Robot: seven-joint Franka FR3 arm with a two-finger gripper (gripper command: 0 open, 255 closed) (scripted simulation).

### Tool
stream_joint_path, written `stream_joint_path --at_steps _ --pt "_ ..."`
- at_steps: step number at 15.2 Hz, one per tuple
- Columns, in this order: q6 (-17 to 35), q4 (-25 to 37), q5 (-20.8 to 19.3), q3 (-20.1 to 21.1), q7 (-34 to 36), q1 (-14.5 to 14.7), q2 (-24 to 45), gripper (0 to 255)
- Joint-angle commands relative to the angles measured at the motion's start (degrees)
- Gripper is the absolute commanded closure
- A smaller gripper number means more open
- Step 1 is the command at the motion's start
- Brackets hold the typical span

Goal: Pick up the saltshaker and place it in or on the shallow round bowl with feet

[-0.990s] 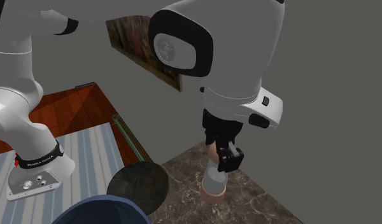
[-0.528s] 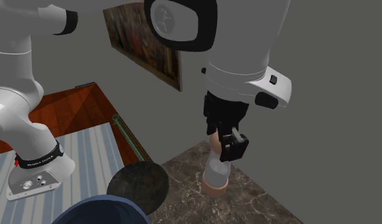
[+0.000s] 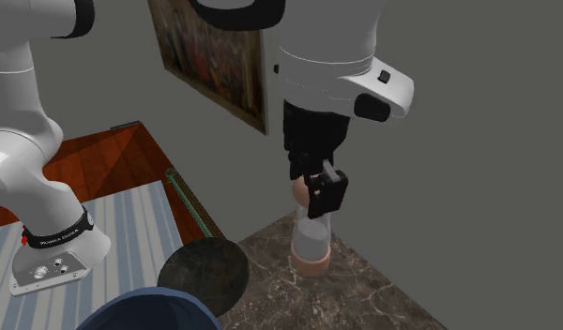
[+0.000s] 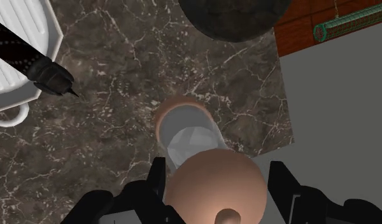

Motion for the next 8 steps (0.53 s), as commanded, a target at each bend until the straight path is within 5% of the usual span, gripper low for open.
stream_joint_path --at_steps 1,8 --pt "1.2 -5.7 -3.1 -0.8 0.8 2.2 -5.6 255" --pt "2.7 -21.9 -14.8 0.0 6.8 6.1 -25.4 255"
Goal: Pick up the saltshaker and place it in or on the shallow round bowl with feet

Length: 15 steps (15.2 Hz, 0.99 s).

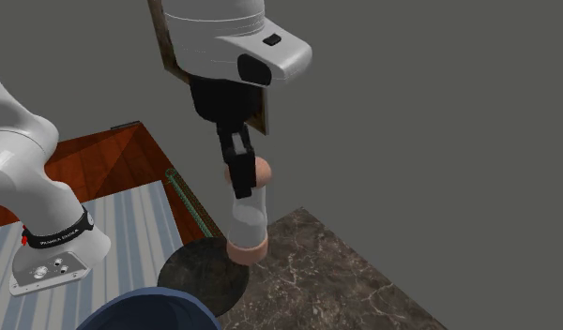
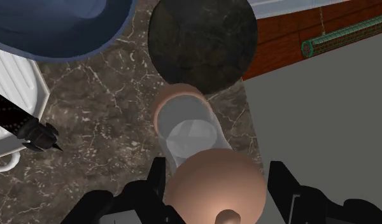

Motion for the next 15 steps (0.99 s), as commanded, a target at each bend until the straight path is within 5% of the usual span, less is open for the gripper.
stream_joint_path --at_steps 1,8,15 --pt "-0.6 -3.6 -3.2 0.9 2.0 0.2 -5.5 255" --pt "-5.0 -14.2 -10.9 6.1 7.4 -2.8 -22.9 255" --pt "-0.7 -19.4 -11.6 5.7 7.2 -3.4 -23.8 255"
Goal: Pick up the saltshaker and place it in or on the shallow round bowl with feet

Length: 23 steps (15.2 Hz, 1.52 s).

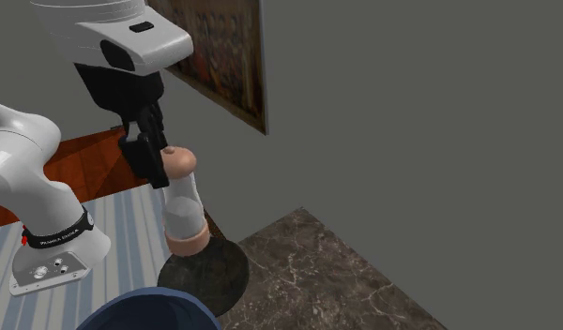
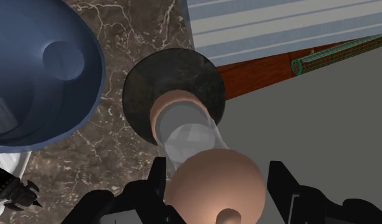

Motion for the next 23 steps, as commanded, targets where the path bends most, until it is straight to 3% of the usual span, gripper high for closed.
stream_joint_path --at_steps 1,20,23 --pt "1.5 -1.5 -0.2 -0.2 -0.1 -0.1 -0.1 255" --pt "16.8 -14.8 -0.9 -3.4 -2.2 -0.5 2.1 255" --pt "16.8 -14.8 -0.9 -3.4 -2.2 -0.5 2.1 255"
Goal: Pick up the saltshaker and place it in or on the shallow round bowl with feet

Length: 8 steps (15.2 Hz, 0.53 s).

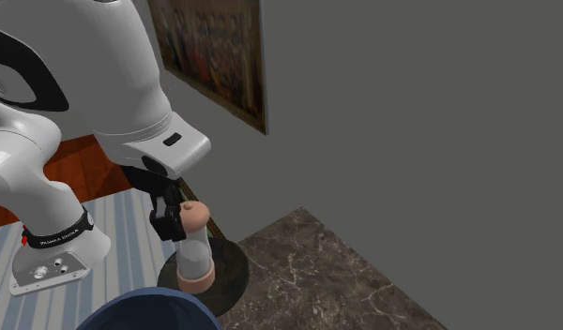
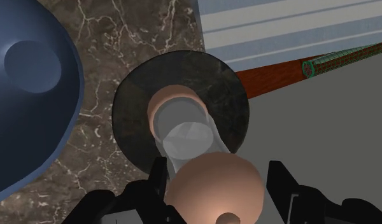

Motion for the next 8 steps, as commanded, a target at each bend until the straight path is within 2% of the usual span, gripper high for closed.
stream_joint_path --at_steps 1,5,6,8 --pt "0.2 -0.1 0.0 -0.1 -0.1 0.0 0.1 255" --pt "0.2 -0.1 0.0 -0.1 -0.1 0.0 0.1 255" --pt "0.2 -0.1 0.0 -0.1 -0.1 0.0 0.1 0" --pt "0.2 -0.1 0.0 -0.1 -0.1 0.0 0.1 0"
